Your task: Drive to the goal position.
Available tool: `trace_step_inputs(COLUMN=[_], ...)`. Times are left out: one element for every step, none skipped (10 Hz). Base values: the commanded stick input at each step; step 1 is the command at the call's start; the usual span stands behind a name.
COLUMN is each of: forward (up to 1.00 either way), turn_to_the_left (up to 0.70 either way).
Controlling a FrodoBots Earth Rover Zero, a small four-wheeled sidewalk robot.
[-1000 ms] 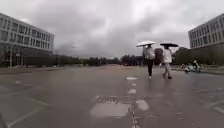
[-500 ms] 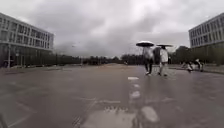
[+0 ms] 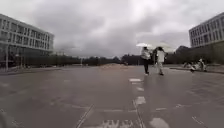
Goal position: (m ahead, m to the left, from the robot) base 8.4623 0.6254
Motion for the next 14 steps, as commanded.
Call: trace_step_inputs(forward=[0.70,0.70,0.70,0.70,0.70,0.70,0.70,0.70,0.70,0.70,0.70,0.70,0.70,0.70], turn_to_the_left=[0.00,0.00,0.00,0.03,0.03,0.03,0.00,0.01,0.02,0.03,0.02,0.00,0.02,0.01])
